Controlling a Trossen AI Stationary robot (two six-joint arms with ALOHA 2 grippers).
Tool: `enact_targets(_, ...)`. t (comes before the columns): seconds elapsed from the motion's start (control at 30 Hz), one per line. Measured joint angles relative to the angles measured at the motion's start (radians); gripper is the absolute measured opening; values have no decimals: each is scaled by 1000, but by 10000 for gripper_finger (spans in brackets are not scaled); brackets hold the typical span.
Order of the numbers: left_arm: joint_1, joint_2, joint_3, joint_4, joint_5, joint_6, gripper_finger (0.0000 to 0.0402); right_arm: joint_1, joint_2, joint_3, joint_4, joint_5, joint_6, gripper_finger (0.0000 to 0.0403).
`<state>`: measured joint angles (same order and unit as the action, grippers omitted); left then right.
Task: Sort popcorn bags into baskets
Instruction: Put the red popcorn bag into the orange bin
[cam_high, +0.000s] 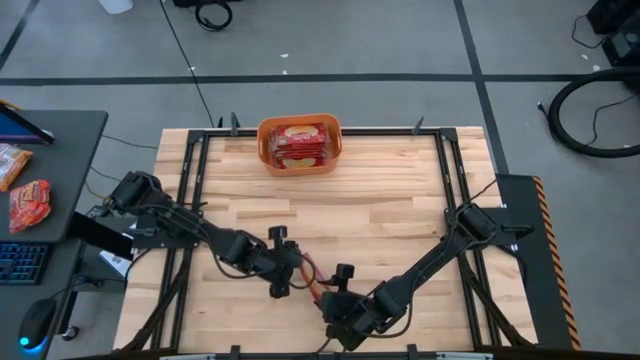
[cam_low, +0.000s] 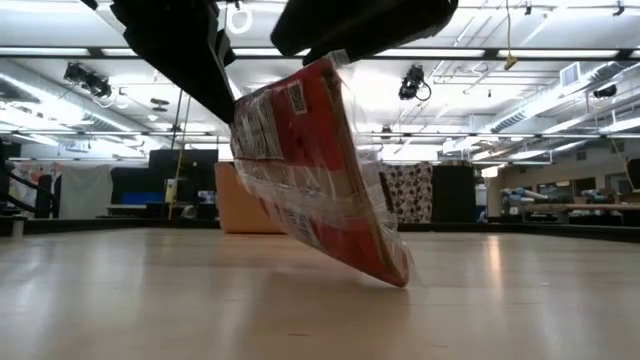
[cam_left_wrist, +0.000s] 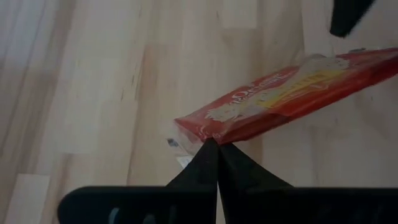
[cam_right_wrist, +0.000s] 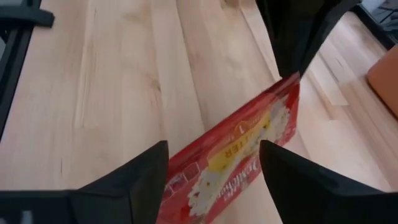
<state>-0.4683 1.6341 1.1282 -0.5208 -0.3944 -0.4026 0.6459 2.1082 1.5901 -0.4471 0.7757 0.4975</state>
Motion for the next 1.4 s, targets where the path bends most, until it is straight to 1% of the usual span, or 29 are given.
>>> enact_targets(0.1, 2, 0, 0, 1, -1, -2, 3, 1, 0, -17, 57, 8, -6, 253)
enact_targets(0.23, 11, 0, 0, 9, 0, -9, 3, -3, 0, -29, 127, -2, -54, 250)
enact_targets(0.47, 12, 0, 0, 12, 0, -13, 4, -13, 0, -30, 129, -9, -71, 250)
enact_targets(0.67, 12, 0, 0, 22, 3, -14, 4, -34, 0, -30, 28, -17, -5, 250)
enact_targets(0.8, 10, 0, 0, 31, 12, -14, 4, -51, 0, -30, -36, -65, 34, 250)
enact_targets(1.17, 4, -2, 0, 32, 67, -13, 4, -52, 0, -30, -291, -63, 120, 247)
enact_targets(1.27, 4, -2, 0, 41, 90, -9, 4, -52, 0, -30, -317, -57, 106, 238)
enact_targets(1.4, 4, -2, 0, 48, 114, -2, 5, -52, 0, -30, -326, -45, 74, 210)
